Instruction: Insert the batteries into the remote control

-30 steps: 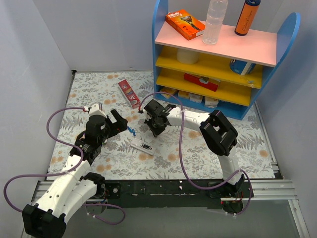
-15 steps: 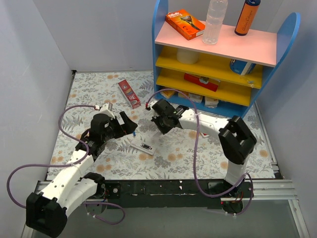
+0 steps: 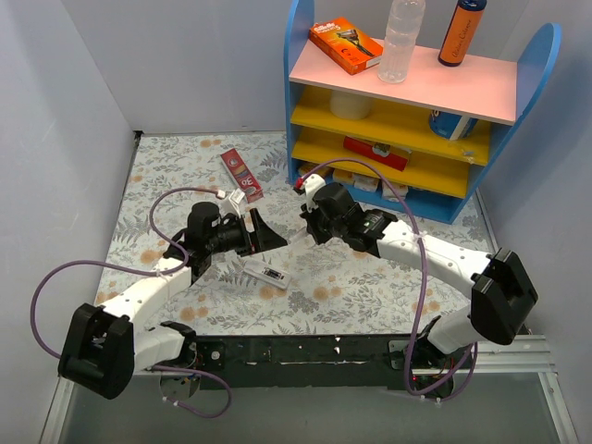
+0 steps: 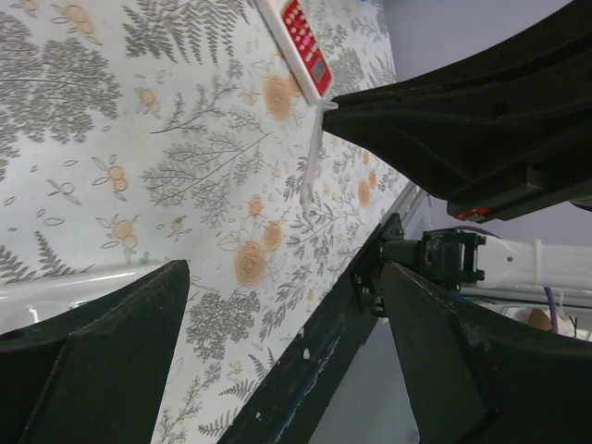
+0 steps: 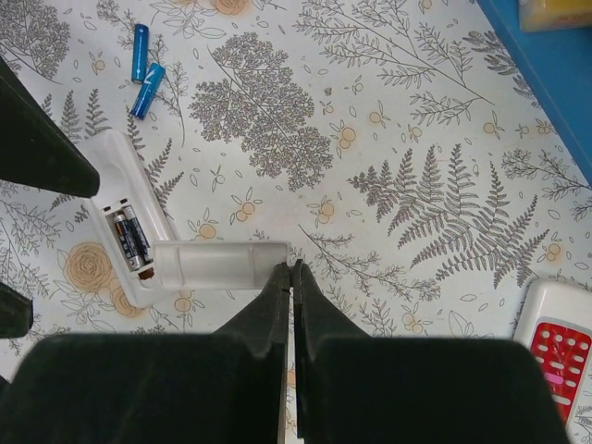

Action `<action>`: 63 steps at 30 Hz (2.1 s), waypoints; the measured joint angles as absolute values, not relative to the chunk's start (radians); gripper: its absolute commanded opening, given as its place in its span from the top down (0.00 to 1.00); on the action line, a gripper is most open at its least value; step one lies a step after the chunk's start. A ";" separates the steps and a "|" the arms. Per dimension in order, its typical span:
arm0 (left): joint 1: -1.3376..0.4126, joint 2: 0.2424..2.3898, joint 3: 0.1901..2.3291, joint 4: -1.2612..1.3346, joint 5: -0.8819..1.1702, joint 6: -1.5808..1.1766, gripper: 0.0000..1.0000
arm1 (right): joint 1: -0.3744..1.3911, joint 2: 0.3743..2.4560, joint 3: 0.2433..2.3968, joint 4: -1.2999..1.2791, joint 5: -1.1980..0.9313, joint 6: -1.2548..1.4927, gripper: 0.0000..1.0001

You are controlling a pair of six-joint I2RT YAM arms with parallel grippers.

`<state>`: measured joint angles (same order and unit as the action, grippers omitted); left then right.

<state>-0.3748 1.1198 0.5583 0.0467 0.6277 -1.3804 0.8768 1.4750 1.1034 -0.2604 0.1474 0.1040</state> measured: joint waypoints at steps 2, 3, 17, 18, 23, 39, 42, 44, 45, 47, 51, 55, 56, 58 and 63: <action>-0.387 1.132 0.558 0.081 0.650 -1.396 0.25 | 0.877 1.455 1.086 -0.245 0.147 0.106 0.99; -0.395 1.140 0.560 0.096 0.656 -1.404 0.27 | 0.877 1.449 1.082 -0.236 0.147 0.107 0.99; -0.484 1.256 0.600 0.195 0.611 -1.453 0.61 | 0.877 1.400 1.025 -0.162 0.112 0.130 0.99; -0.487 1.259 0.605 0.200 0.607 -1.455 0.62 | 0.877 1.397 1.021 -0.159 0.110 0.131 0.99; -0.500 1.280 0.623 0.221 0.598 -1.459 0.77 | 0.877 1.393 1.016 -0.153 0.102 0.133 0.99; -0.524 1.247 0.676 0.109 0.547 -1.292 1.00 | 0.876 1.262 0.869 -0.014 0.060 0.135 0.31; -0.524 1.191 0.701 0.049 0.516 -1.192 1.00 | 0.876 1.175 0.812 0.041 0.049 0.138 0.02; -0.529 1.143 0.719 0.011 0.503 -1.099 1.00 | 0.875 1.121 0.793 0.060 0.040 0.130 0.02; -0.533 1.122 0.727 -0.003 0.499 -1.058 1.00 | 0.872 1.095 0.789 0.062 0.035 0.123 0.02; -0.546 1.086 0.740 -0.030 0.489 -0.974 1.00 | 0.860 1.056 0.792 0.056 0.009 0.113 0.02; -0.591 1.025 0.746 -0.073 0.467 -0.805 1.00 | 0.814 1.027 0.856 -0.050 -0.061 0.097 0.02; -0.645 0.981 0.746 -0.106 0.432 -0.630 1.00 | 0.738 1.045 0.970 -0.199 -0.199 0.097 0.05; -0.658 0.973 0.746 -0.113 0.425 -0.591 1.00 | 0.719 1.058 1.004 -0.233 -0.239 0.097 0.06; -0.678 0.960 0.745 -0.123 0.414 -0.512 1.00 | 0.690 1.087 1.055 -0.271 -0.319 0.099 0.09; -0.714 0.910 0.727 -0.127 0.403 -0.335 1.00 | 0.648 1.163 1.092 -0.312 -0.519 0.130 0.12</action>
